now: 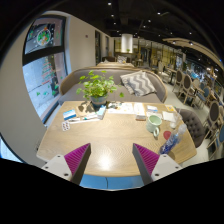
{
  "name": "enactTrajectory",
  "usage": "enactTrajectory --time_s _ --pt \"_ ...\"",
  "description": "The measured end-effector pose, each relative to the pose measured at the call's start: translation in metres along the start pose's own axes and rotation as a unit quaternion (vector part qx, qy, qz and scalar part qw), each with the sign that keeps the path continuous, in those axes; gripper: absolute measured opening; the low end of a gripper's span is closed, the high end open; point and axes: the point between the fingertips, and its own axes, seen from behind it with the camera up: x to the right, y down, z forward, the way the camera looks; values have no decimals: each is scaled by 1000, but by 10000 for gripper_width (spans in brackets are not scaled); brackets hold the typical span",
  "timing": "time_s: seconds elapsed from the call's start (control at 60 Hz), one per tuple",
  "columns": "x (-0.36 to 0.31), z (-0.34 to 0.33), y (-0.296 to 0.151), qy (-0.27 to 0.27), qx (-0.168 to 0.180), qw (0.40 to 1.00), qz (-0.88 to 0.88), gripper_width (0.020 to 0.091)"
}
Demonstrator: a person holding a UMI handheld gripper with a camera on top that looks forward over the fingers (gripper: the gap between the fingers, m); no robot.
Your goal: Pour water
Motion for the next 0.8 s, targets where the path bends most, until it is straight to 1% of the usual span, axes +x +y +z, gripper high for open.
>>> enactTrajectory --time_s 0.067,0.083,0.217,0.383,0.55,0.683,0.8 --pt "12 1 4 10 -2 1000 0 853" --pt "26 3 8 12 -2 1000 0 853" --pt "79 7 27 27 -1 1000 8 854" --pt "160 18 66 58 -5 998 1 853" --pt "238 46 96 64 -4 998 24 854" --pt "290 82 99 56 14 998 29 854" --pt "309 122 89 28 39 999 27 855"
